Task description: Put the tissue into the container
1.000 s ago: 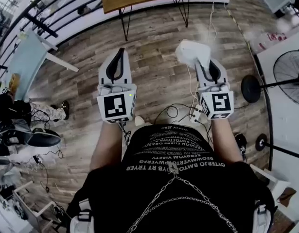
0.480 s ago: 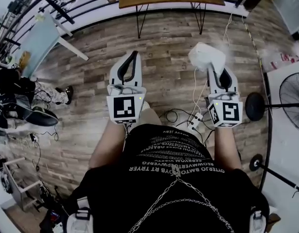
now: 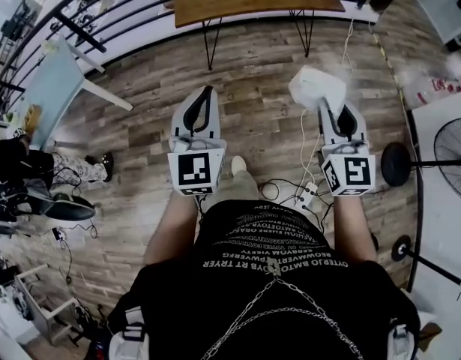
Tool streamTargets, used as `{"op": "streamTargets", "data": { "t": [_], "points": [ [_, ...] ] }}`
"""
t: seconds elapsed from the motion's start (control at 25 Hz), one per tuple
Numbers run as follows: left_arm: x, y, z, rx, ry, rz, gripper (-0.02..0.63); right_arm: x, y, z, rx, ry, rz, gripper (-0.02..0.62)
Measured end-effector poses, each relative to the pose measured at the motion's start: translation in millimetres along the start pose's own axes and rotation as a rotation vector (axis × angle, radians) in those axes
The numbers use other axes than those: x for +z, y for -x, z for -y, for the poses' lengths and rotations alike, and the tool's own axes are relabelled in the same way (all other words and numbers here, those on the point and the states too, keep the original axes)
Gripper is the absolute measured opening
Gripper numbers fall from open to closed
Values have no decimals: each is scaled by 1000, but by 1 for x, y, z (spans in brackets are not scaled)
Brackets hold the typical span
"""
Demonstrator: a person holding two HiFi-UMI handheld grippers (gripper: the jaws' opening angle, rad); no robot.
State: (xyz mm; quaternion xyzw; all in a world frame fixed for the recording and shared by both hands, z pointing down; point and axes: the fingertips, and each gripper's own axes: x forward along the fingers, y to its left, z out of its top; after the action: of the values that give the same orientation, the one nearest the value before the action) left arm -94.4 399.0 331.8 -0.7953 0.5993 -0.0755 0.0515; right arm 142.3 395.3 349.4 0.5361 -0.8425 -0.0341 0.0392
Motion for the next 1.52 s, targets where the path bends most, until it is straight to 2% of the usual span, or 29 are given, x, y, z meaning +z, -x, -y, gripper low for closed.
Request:
{"op": "streamTargets", "data": {
  "t": [0.2, 0.44, 0.6, 0.8, 1.04, 1.2, 1.4, 1.52],
  "points": [
    [-10, -52, -24, -32, 0, -7, 29, -8, -51, 9, -14, -3, -35, 109],
    [-23, -102, -54, -77, 32, -12, 29, 1, -103, 8, -22, -25, -57, 109],
    [-18, -125, -69, -105, 26, 7, 29, 10, -124, 14, -51, -44, -54, 108],
    [-15, -139, -86, -91, 57, 9, 29, 20, -128, 23, -97, -50, -59, 109],
    [-18, -155, -90, -129, 40, -4, 29, 29, -137, 37, -113, -20, -46, 109],
    [-23, -177, -88, -140, 20, -15, 29, 18, -155, 52, -143, 2, -56, 109],
    [-26, -201, -88, -167, 61, -22, 29, -3, -185, 63, -101, -30, -80, 108],
    [-29, -225, -90, -163, 55, -40, 29, -8, -212, 77, -93, -15, -86, 109]
  ]
}}
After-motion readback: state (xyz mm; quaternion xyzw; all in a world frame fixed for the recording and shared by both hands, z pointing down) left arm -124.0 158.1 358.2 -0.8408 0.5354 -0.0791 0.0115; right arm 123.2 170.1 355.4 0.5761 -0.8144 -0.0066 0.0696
